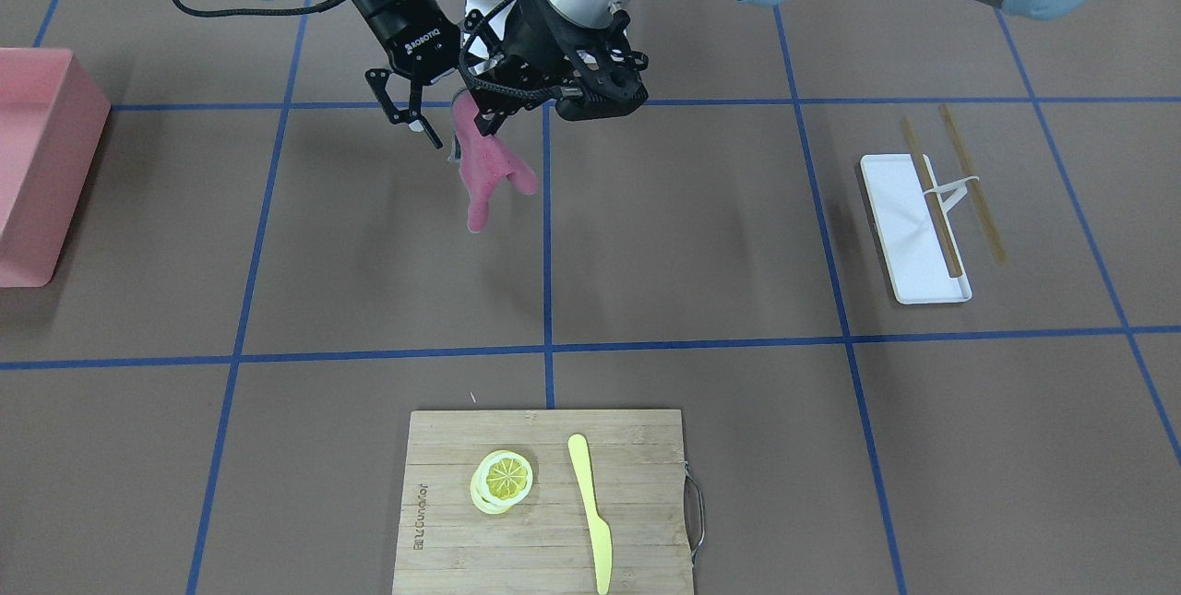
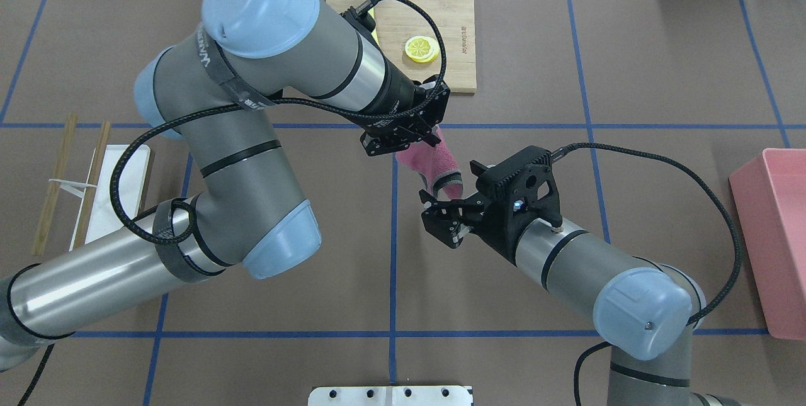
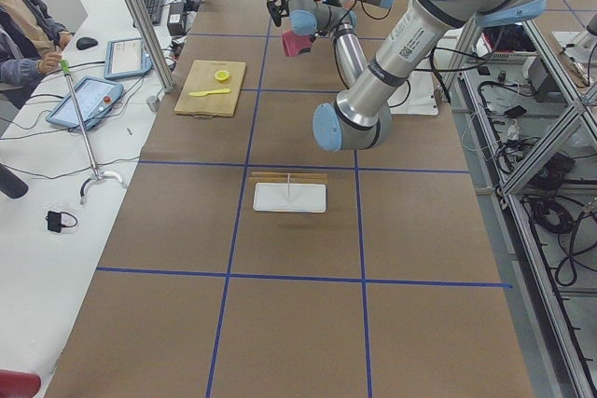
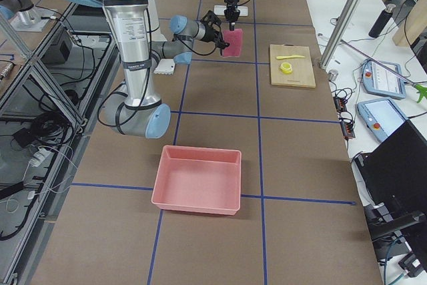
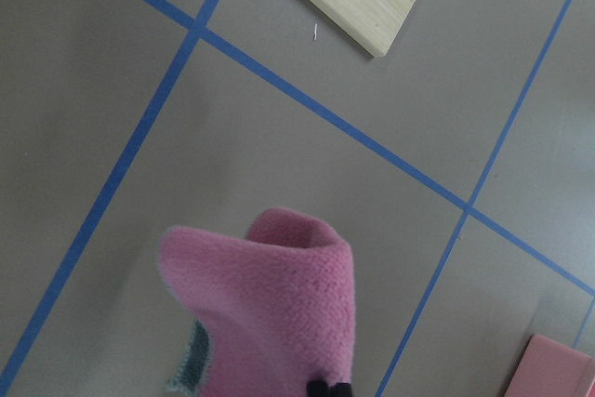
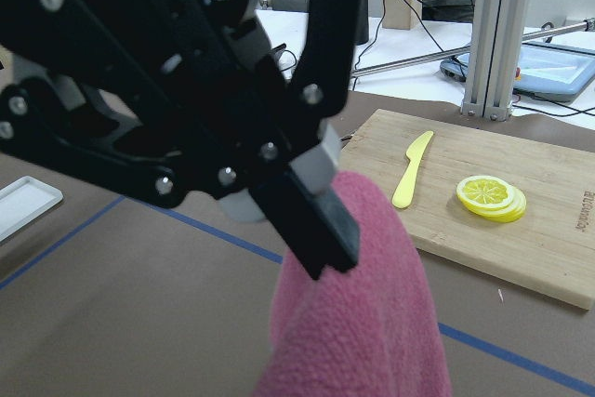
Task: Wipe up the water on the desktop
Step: 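Close the right gripper on the hanging towel below the left gripper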
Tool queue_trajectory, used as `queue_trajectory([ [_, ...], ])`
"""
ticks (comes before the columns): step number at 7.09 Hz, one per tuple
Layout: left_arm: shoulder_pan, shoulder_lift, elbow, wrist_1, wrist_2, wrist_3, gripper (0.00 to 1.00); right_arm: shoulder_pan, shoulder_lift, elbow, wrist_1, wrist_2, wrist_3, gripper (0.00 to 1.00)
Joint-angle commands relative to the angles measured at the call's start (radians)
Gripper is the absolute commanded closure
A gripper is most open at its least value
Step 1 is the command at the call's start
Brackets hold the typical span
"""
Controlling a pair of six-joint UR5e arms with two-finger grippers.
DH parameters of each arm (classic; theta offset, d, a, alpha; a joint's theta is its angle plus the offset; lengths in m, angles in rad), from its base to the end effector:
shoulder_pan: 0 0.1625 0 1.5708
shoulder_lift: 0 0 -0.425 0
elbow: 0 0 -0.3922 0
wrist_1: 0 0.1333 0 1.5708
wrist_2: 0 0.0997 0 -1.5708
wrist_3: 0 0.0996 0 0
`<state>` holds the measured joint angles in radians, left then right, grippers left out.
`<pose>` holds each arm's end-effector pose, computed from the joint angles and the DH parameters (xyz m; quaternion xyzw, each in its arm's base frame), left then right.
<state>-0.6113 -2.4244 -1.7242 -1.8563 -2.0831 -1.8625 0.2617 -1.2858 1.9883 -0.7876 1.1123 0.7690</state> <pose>0.4762 -0.4369 0.0383 -0.1070 0.6073 -0.1997 0.7615 -0.4528 -0.3049 0.2252 0.4783 -0.4829 -0.0432 0.7323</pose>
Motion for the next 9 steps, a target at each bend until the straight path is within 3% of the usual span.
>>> queue_trajectory([
  [1, 0.005, -0.002, 0.000, -0.001, 0.000, 0.000, 1.00, -0.001, 0.028, -0.014, 0.001, -0.002, 0.015, 0.26],
  [2, 0.005, -0.002, 0.000, -0.001, 0.000, 0.002, 1.00, -0.002, 0.029, -0.014, 0.004, 0.000, 0.015, 0.72],
  [3, 0.005, -0.001, 0.000, -0.001, 0.000, 0.003, 1.00, -0.002, 0.030, -0.011, 0.004, 0.001, 0.016, 1.00],
  [6, 0.005, 0.004, -0.014, -0.006, -0.002, 0.009, 1.00, -0.002, 0.031, -0.009, 0.004, 0.003, 0.052, 1.00],
  [7, 0.004, 0.004, -0.023, -0.006, -0.002, 0.016, 0.86, -0.002, 0.031, -0.008, 0.004, 0.003, 0.068, 1.00],
  [8, -0.001, 0.005, -0.047, -0.006, 0.000, 0.020, 0.36, 0.001, 0.030, -0.006, 0.004, 0.004, 0.099, 1.00],
  [9, -0.033, 0.005, -0.066, -0.004, -0.002, 0.070, 0.14, 0.004, 0.016, 0.009, 0.004, 0.001, 0.102, 1.00],
])
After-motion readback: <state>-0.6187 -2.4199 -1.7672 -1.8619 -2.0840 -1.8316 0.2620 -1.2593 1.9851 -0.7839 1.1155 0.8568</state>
